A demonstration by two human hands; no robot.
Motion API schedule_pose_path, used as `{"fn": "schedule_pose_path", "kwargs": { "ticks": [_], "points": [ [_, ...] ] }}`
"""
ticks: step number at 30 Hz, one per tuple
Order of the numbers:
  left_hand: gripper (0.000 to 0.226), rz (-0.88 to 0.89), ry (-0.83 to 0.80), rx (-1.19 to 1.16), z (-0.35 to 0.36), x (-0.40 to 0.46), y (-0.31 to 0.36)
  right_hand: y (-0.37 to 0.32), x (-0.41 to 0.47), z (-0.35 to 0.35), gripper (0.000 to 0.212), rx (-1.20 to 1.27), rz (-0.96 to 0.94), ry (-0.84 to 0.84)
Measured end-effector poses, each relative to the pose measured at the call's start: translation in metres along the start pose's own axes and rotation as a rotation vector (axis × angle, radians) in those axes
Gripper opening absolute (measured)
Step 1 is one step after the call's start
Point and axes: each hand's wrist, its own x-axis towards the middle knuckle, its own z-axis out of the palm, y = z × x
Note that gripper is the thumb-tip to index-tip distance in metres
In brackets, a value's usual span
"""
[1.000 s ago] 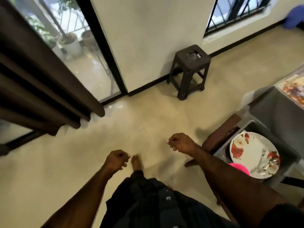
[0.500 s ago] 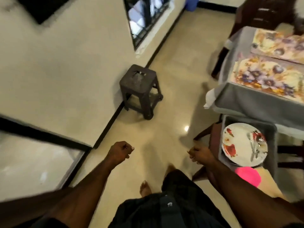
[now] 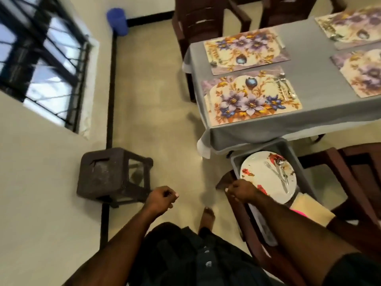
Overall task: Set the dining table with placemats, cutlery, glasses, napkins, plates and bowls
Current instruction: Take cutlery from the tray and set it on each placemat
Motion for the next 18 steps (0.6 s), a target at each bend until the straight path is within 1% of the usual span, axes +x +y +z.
{"fn": "schedule_pose_path", "kwargs": {
  "ticks": [2, 4, 6, 8, 11, 12, 13, 16, 18],
  "points": [
    [0.012, 0.053, -0.077, 0.066, 0.002, 0.037, 0.040, -0.001, 0.010, -0.029, 0.028, 0.000, -0.012, 0.090],
    [0.014, 0.109, -0.175, 0.185, 0.009, 0.077, 0.079, 0.002, 0.014, -0.057, 0.025, 0.135, 0.035, 0.200],
    [0.020, 0.151, -0.257, 0.288, 0.018, 0.119, 0.110, 0.022, 0.017, -0.076, 0.021, 0.309, 0.139, 0.285],
    [0.027, 0.178, -0.349, 0.337, 0.035, 0.160, 0.141, 0.052, 0.013, -0.085, 0.022, 0.450, 0.282, 0.347],
    [0.029, 0.232, -0.468, 0.445, 0.068, 0.205, 0.187, 0.089, -0.004, -0.078, 0.025, 0.532, 0.458, 0.459],
    [0.027, 0.246, -0.515, 0.480, 0.081, 0.218, 0.202, 0.101, -0.009, -0.070, 0.026, 0.551, 0.514, 0.495],
    [0.024, 0.256, -0.556, 0.515, 0.094, 0.230, 0.213, 0.107, -0.013, -0.062, 0.027, 0.589, 0.571, 0.506],
    [0.022, 0.309, -0.647, 0.633, 0.134, 0.258, 0.243, 0.114, -0.018, -0.037, 0.036, 0.557, 0.649, 0.425],
    [0.021, 0.348, -0.730, 0.683, 0.165, 0.269, 0.262, 0.118, -0.010, -0.030, 0.032, 0.637, 0.698, 0.438]
  ]
}}
